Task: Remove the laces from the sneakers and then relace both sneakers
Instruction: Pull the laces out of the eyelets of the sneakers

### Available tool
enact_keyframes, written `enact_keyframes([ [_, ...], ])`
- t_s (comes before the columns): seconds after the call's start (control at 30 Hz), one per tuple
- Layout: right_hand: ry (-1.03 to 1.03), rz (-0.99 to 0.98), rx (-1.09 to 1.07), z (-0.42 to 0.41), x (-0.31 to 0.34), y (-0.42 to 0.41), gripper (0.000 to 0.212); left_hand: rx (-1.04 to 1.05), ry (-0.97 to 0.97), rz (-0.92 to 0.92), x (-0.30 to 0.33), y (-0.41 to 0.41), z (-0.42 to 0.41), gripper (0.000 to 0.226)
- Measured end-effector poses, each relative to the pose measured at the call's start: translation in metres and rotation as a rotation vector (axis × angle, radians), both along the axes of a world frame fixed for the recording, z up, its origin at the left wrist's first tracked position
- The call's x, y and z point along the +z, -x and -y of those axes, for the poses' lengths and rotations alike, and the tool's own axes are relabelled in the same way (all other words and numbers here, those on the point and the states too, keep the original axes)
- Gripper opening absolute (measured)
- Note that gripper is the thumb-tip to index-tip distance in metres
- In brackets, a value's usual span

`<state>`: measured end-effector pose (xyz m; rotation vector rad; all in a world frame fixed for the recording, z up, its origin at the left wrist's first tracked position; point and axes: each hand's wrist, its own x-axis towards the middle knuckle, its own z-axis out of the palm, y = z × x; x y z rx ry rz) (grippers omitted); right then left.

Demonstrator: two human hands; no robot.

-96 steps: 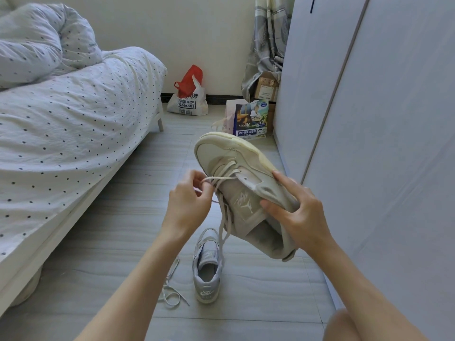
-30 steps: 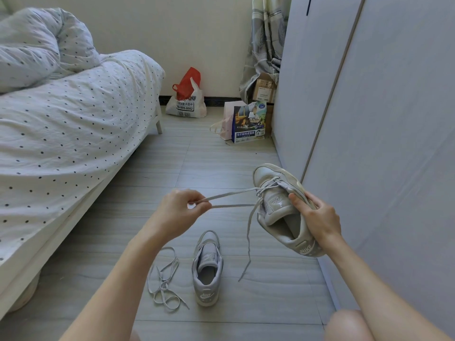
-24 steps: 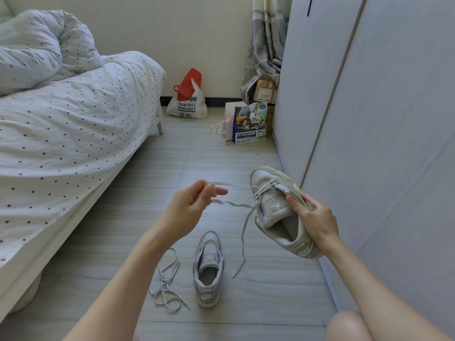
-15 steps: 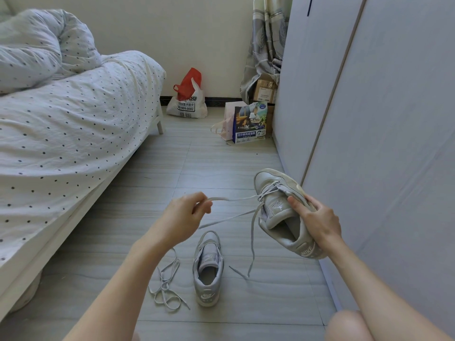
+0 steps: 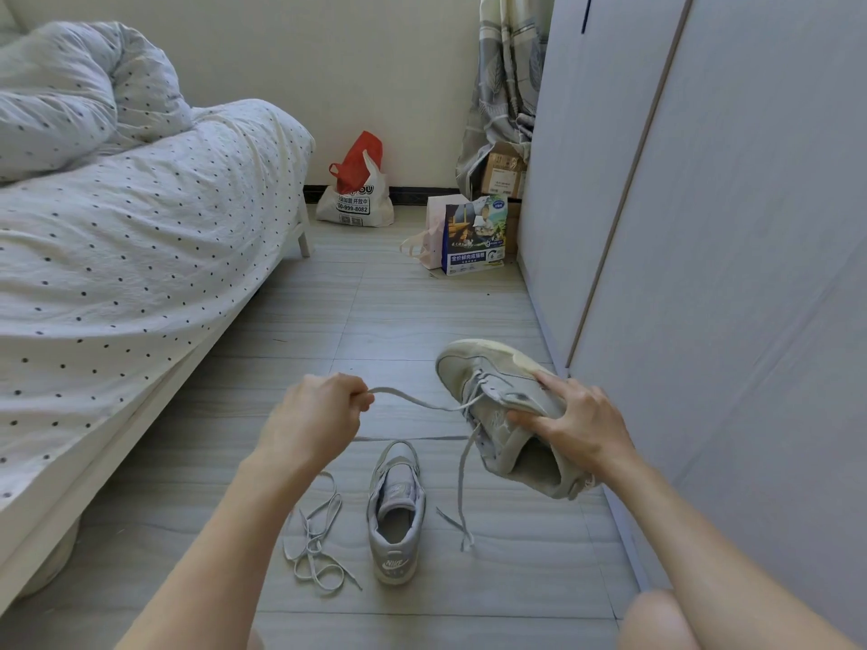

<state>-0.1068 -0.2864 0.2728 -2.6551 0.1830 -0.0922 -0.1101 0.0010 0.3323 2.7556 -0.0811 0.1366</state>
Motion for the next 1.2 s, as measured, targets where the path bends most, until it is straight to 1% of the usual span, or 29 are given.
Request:
enact_keyframes([
  [0.07, -0.006, -0.050, 0.068, -0.001, 0.001, 0.001, 0.098, 0.052, 0.017, 0.053, 0.001, 0.001, -0.008, 0.022],
  [0.13, -0.024, -0.066, 0.094, -0.002, 0.002, 0.001, 0.091, 0.090, 0.009, 0.078, 0.002, 0.001, -0.014, 0.024],
  [0.17, -0.095, -0.073, 0.086, -0.002, 0.003, 0.002, 0.086, 0.096, -0.031, 0.077, 0.002, 0.001, -0.015, 0.025],
  [0.23, -0.375, -0.101, 0.076, 0.000, 0.008, 0.007, 0.079, 0.063, -0.099, 0.031, 0.000, 0.002, -0.017, 0.024],
  [0.3, -0.631, -0.103, 0.109, -0.002, 0.013, 0.012, 0.069, -0.030, -0.049, -0.053, -0.003, 0.002, -0.017, 0.028],
  [0.37, -0.723, -0.091, 0.145, -0.007, 0.019, 0.015, 0.065, -0.089, 0.026, -0.090, -0.007, 0.000, -0.010, 0.046],
  [0.4, -0.745, -0.078, 0.166, -0.012, 0.021, 0.016, 0.066, -0.099, 0.030, -0.060, -0.008, -0.001, -0.004, 0.047],
  [0.43, -0.776, -0.061, 0.179, -0.017, 0.024, 0.016, 0.068, -0.107, 0.014, 0.010, -0.008, -0.001, 0.004, 0.039],
  [0.47, -0.826, -0.043, 0.188, -0.021, 0.026, 0.017, 0.067, -0.114, 0.010, 0.104, -0.005, 0.000, 0.011, 0.024],
  [0.5, -0.879, -0.023, 0.198, -0.025, 0.029, 0.018, 0.063, -0.127, 0.045, 0.183, -0.002, 0.001, 0.017, 0.011],
  [0.53, -0.926, -0.004, 0.208, -0.029, 0.032, 0.019, 0.057, -0.148, 0.117, 0.231, 0.000, 0.002, 0.021, 0.007],
  [0.6, -1.002, 0.017, 0.213, -0.034, 0.037, 0.021, 0.046, -0.183, 0.337, 0.194, 0.006, 0.005, 0.027, 0.007],
  [0.63, -1.037, 0.017, 0.205, -0.036, 0.039, 0.021, 0.046, -0.186, 0.474, 0.159, 0.010, 0.006, 0.029, 0.006],
  [0.7, -1.091, 0.008, 0.188, -0.038, 0.042, 0.023, 0.054, -0.154, 0.732, 0.102, 0.017, 0.009, 0.030, 0.008],
  [0.73, -1.112, 0.001, 0.184, -0.039, 0.043, 0.023, 0.059, -0.140, 0.812, 0.060, 0.019, 0.009, 0.029, 0.008],
  [0.77, -1.133, -0.005, 0.185, -0.039, 0.043, 0.023, 0.063, -0.141, 0.838, 0.004, 0.020, 0.010, 0.028, 0.010],
  [0.83, -1.176, -0.012, 0.199, -0.040, 0.043, 0.024, 0.068, -0.186, 0.846, -0.086, 0.019, 0.011, 0.025, 0.020],
  [0.93, -1.207, -0.013, 0.209, -0.041, 0.044, 0.024, 0.073, -0.238, 0.866, -0.117, 0.021, 0.015, 0.022, 0.032],
  [1.0, -1.211, -0.009, 0.199, -0.043, 0.044, 0.024, 0.076, -0.274, 0.833, -0.131, 0.021, 0.015, 0.020, 0.038],
  [1.1, -1.200, -0.015, 0.203, -0.045, 0.044, 0.024, 0.077, -0.277, 0.809, -0.147, 0.023, 0.016, 0.017, 0.028],
  [1.2, -1.200, -0.020, 0.194, -0.046, 0.046, 0.024, 0.074, -0.229, 0.797, -0.132, 0.023, 0.015, 0.015, 0.025],
])
